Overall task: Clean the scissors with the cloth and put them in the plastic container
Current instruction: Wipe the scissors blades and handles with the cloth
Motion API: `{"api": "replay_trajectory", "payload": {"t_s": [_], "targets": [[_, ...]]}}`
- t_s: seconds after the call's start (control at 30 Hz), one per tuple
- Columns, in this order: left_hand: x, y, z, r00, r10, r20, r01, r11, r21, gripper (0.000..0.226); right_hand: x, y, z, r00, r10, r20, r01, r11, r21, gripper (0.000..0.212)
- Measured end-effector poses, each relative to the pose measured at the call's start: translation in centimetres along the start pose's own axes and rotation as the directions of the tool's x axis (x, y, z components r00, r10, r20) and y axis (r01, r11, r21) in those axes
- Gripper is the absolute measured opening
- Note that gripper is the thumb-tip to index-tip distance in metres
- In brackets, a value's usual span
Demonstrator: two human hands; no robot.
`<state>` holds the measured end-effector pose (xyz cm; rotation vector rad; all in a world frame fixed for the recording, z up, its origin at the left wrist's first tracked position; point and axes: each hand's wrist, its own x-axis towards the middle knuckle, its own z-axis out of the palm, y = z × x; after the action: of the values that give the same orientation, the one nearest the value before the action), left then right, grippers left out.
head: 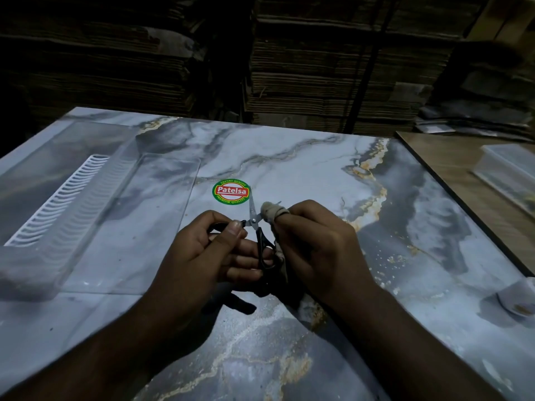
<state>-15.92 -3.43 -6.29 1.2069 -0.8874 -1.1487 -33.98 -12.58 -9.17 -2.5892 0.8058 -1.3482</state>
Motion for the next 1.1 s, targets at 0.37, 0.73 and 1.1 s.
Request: {"api": "replay_trajectory", "payload": {"t_s": [0.37,0.73,1.1], "targets": [[-0.3,0.2,-0.1,1.000,-0.010,0.000,0.010,1.000,-0.008,0.023,0.2,-0.3,-0.4,1.000,0.021,-0.018,-0.021,1.000,-0.005,0.010],[0.7,-0.2,0.0,0.999,0.021,-0.033,-0.020,1.000,0.012,0.020,-0.1,-0.6,-0.6,0.995,-0.093,-0.048,0.093,0.996,0.011,0.016],[0.3,0.1,-0.1,1.000,0.007,-0.001,-0.007,0.999,0.037,0.020,-0.2,-0.2,-0.3,0.997,-0.069,0.042,0.067,0.996,0.058,0.020]]}}
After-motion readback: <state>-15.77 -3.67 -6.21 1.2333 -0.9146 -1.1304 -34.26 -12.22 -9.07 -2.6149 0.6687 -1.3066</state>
